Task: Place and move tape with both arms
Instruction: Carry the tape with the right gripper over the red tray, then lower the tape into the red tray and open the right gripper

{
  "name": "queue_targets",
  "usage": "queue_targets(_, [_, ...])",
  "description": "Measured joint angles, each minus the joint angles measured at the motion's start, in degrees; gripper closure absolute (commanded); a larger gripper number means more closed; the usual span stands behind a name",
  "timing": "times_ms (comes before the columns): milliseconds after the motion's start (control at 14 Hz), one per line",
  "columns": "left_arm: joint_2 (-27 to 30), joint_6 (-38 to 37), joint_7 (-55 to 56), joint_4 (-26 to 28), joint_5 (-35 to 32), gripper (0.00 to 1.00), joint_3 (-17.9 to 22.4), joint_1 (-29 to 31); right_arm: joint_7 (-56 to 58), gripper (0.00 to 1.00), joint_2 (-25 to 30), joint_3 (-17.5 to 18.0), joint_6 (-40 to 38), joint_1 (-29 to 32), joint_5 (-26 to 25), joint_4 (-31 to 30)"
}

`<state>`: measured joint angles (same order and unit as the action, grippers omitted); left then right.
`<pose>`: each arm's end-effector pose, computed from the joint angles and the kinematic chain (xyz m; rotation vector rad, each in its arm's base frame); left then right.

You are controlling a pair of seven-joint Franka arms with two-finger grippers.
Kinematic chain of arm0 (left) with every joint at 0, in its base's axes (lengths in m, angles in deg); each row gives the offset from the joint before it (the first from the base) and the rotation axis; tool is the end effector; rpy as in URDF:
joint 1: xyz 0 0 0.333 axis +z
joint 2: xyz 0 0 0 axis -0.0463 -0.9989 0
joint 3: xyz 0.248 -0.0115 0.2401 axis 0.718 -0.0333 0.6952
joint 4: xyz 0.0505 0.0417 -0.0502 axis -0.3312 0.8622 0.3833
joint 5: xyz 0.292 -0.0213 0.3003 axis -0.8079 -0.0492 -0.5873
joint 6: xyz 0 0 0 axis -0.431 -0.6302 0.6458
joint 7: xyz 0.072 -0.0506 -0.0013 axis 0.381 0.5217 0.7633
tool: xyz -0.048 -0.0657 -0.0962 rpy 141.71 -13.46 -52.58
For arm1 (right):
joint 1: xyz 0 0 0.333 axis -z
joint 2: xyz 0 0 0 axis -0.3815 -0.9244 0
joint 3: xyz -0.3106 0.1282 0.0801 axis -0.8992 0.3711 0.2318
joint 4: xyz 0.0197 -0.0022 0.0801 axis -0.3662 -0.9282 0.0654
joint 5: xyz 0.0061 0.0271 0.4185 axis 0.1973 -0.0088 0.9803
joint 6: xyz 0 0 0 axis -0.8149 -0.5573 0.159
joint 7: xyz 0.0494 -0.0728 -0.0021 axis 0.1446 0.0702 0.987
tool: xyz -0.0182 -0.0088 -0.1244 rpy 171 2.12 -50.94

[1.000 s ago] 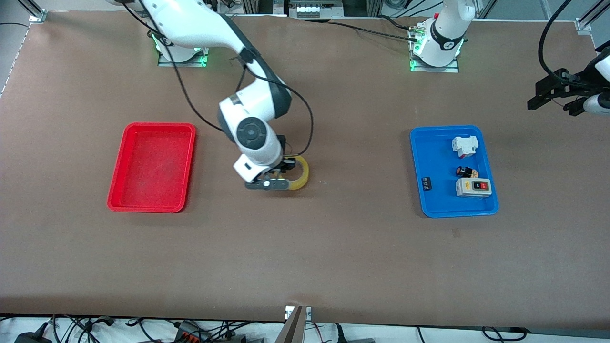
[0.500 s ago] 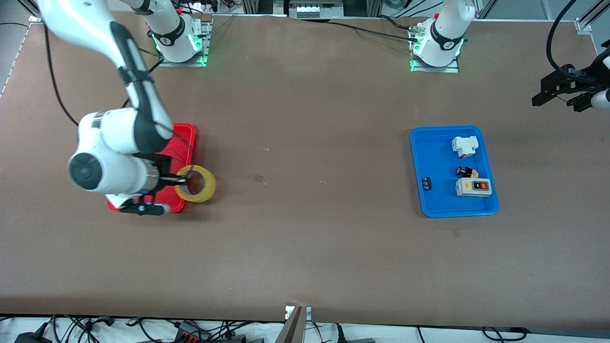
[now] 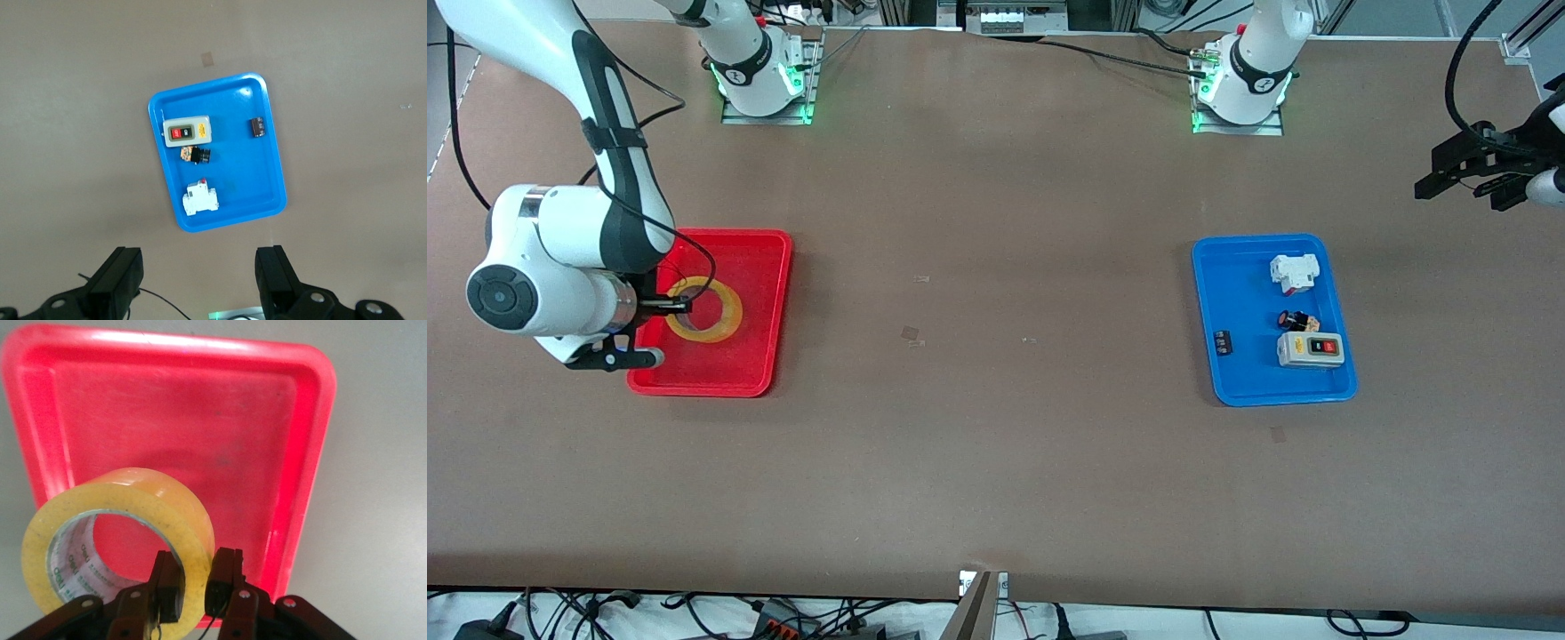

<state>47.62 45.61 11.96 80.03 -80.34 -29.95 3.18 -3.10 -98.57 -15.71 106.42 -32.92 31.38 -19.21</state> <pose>0.5596 0.0258 0.6483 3.1099 -0.2115 -0.0925 0.6275 -0.0133 0.2902 2.9958 0.0572 -0.4322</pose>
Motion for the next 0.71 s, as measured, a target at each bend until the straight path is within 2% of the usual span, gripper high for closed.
queue_targets(214, [0.1, 0.3, 0.0, 0.0, -0.7, 0.0, 0.0, 0.4, 0.2, 0.99, 0.4, -0.2, 8.8, 0.0, -1.4, -6.4])
queue_targets(357, [0.2, 0.3, 0.0, 0.0, -1.1, 0.0, 0.0, 0.7, 0.2, 0.94, 0.3, -0.2, 12.0, 0.0, -1.5, -8.3])
queue_targets(429, [0.2, 0.3, 0.0, 0.0, -1.1, 0.0, 0.0, 0.7, 0.2, 0.88, 0.1, -0.2, 12.9, 0.1, -1.5, -8.7])
queue_targets(500, [0.2, 0.3, 0.0, 0.0, -1.1, 0.0, 0.0, 0.7, 0.2, 0.78, -0.1, -0.2, 13.7, 0.1, -1.5, -8.9])
queue_targets(714, [0.2, -0.3, 0.3, 0.0, -1.1, 0.0, 0.0, 0.7, 0.2, 0.0, -1.3, -0.2, 14.2, 0.2, -1.5, -9.0])
